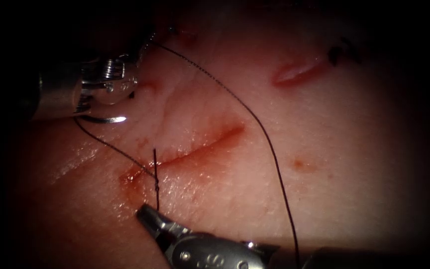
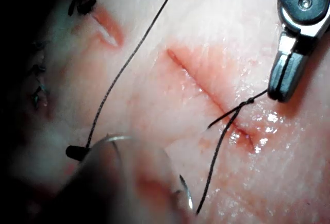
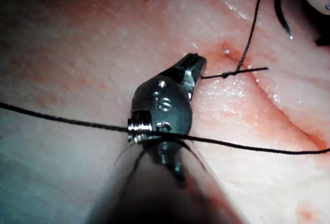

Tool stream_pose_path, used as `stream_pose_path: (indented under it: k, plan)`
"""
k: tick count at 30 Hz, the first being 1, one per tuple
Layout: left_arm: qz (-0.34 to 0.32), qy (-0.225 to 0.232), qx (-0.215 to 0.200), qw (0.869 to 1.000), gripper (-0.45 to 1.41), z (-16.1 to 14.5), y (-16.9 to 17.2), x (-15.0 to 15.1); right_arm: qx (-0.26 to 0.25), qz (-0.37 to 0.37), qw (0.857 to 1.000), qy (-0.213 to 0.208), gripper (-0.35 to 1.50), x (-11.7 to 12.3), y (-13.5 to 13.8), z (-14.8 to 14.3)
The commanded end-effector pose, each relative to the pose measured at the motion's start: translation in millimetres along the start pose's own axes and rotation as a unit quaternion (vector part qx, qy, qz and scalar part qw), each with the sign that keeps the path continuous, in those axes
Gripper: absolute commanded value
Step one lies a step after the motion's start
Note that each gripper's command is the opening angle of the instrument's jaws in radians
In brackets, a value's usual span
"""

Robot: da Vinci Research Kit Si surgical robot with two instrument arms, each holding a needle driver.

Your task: Wound Closure

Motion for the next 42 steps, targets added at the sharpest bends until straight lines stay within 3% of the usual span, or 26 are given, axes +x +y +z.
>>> stream_pose_path:
  k: [1,4,11,14,21,42]
  plan:
    - [-0.014,0.013,-0.011,1.000,-0.45,0.6,-0.2,0.0,-0.001,0.000,1.000,0.002,-0.35,-0.1,-0.2,0.8]
    - [-0.059,0.035,-0.042,0.997,-0.45,0.0,-0.9,0.1,-0.004,-0.001,1.000,0.001,-0.35,-0.3,0.0,0.8]
    - [-0.076,0.043,-0.047,0.995,-0.45,-0.9,-1.3,-0.2,-0.006,-0.001,1.000,0.004,-0.35,-0.3,0.0,0.9]
    - [-0.093,0.018,-0.035,0.995,-0.45,-1.5,-0.9,-0.4,-0.006,-0.001,1.000,0.006,-0.35,-0.4,-0.1,0.9]
    - [-0.101,0.012,-0.011,0.995,-0.45,-0.9,-1.7,-1.1,-0.006,-0.001,1.000,0.011,-0.35,-0.3,-0.4,0.2]
    - [-0.102,0.008,-0.012,0.995,-0.45,-1.0,-1.9,-0.8,-0.004,0.003,1.000,0.029,-0.35,0.2,1.0,-0.9]
